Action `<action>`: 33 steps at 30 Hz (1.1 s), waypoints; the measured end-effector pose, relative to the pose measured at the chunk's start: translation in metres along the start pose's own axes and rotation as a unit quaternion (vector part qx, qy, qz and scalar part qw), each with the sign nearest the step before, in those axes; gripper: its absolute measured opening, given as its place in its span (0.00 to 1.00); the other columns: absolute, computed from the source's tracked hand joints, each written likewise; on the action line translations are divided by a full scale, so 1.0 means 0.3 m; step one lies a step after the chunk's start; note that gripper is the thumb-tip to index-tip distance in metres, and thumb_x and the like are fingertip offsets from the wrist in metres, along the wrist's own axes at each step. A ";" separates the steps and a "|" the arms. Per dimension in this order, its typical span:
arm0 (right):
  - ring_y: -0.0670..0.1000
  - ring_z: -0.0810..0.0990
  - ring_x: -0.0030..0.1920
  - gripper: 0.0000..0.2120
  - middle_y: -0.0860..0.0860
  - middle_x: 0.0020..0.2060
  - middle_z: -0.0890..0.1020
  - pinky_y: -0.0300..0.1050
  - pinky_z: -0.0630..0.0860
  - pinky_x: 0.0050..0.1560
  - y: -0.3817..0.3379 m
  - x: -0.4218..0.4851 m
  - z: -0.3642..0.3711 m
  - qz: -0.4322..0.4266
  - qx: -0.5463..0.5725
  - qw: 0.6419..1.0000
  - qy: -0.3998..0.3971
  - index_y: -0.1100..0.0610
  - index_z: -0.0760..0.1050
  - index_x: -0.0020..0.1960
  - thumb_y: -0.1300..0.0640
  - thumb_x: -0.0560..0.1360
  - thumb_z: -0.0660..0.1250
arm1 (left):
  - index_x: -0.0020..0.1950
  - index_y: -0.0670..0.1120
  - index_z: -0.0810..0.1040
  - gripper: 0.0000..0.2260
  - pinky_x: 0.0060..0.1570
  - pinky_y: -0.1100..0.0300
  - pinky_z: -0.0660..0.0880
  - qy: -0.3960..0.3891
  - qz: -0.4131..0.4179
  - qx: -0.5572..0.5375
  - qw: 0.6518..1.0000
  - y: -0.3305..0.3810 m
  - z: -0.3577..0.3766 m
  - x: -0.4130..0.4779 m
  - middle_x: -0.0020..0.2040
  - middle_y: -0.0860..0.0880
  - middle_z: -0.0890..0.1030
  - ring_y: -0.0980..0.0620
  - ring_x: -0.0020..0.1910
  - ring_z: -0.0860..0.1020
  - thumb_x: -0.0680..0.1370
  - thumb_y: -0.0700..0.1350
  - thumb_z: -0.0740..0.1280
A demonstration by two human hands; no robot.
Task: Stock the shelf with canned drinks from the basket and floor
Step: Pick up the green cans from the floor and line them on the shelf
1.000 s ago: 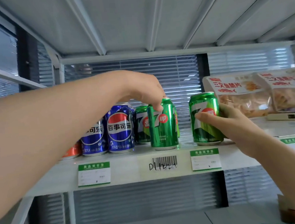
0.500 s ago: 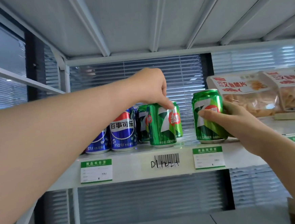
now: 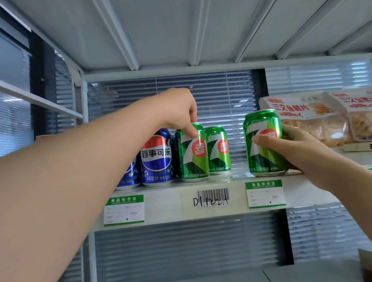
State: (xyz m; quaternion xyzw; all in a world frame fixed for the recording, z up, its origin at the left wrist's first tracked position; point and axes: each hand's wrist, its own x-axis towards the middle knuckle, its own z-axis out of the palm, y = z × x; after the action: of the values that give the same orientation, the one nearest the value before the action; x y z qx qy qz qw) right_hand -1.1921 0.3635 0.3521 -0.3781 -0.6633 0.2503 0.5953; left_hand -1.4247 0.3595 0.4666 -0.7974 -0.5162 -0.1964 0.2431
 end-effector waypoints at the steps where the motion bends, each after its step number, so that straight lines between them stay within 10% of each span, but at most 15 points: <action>1: 0.55 0.85 0.51 0.32 0.54 0.51 0.85 0.52 0.81 0.54 0.000 0.000 0.000 0.003 -0.004 1.000 0.002 0.51 0.77 0.59 0.41 0.58 0.75 | 0.39 0.53 0.76 0.10 0.39 0.60 0.68 0.000 -0.005 -0.005 1.000 -0.003 0.001 0.000 0.38 0.56 0.77 0.56 0.39 0.74 0.67 0.52 0.76; 9: 0.56 0.84 0.52 0.44 0.57 0.53 0.83 0.56 0.79 0.59 -0.002 -0.002 -0.008 0.035 -0.034 0.999 0.011 0.55 0.73 0.63 0.37 0.52 0.77 | 0.44 0.50 0.76 0.10 0.37 0.61 0.67 -0.015 -0.010 -0.019 1.000 0.007 -0.003 -0.008 0.39 0.55 0.75 0.54 0.41 0.73 0.70 0.50 0.75; 15: 0.54 0.83 0.52 0.26 0.53 0.47 0.85 0.50 0.77 0.58 -0.040 -0.003 0.017 0.071 -0.078 0.994 -0.004 0.54 0.80 0.54 0.40 0.61 0.74 | 0.46 0.49 0.75 0.10 0.31 0.64 0.63 -0.013 0.000 -0.023 1.000 0.014 0.002 -0.014 0.37 0.55 0.73 0.55 0.40 0.71 0.71 0.49 0.74; 22: 0.54 0.82 0.52 0.27 0.53 0.45 0.86 0.53 0.75 0.63 -0.048 0.042 0.139 0.094 -0.115 0.988 -0.037 0.59 0.82 0.48 0.36 0.63 0.75 | 0.45 0.48 0.77 0.10 0.34 0.61 0.67 -0.015 -0.011 -0.022 1.000 0.018 -0.004 -0.015 0.40 0.53 0.76 0.53 0.40 0.73 0.70 0.49 0.75; 27: 0.60 0.83 0.54 0.44 0.59 0.48 0.86 0.55 0.77 0.62 -0.034 0.050 0.158 0.075 -0.109 0.991 -0.020 0.61 0.83 0.49 0.28 0.46 0.76 | 0.51 0.46 0.79 0.12 0.38 0.61 0.67 -0.019 -0.016 -0.003 1.000 0.028 -0.005 -0.020 0.41 0.52 0.76 0.52 0.42 0.73 0.71 0.49 0.74; 33: 0.57 0.83 0.53 0.20 0.57 0.49 0.85 0.52 0.77 0.63 -0.020 0.050 0.130 0.077 -0.075 0.994 -0.025 0.59 0.79 0.53 0.45 0.71 0.73 | 0.51 0.47 0.78 0.12 0.39 0.60 0.67 -0.020 -0.022 -0.012 1.000 0.021 -0.005 -0.022 0.42 0.53 0.76 0.52 0.44 0.73 0.71 0.49 0.74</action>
State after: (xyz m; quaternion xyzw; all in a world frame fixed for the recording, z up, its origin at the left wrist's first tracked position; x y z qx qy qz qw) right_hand -1.2316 0.3767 0.3593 -0.4649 -0.6637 0.2546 0.5278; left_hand -1.4215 0.3515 0.4629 -0.7923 -0.5359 -0.1919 0.2194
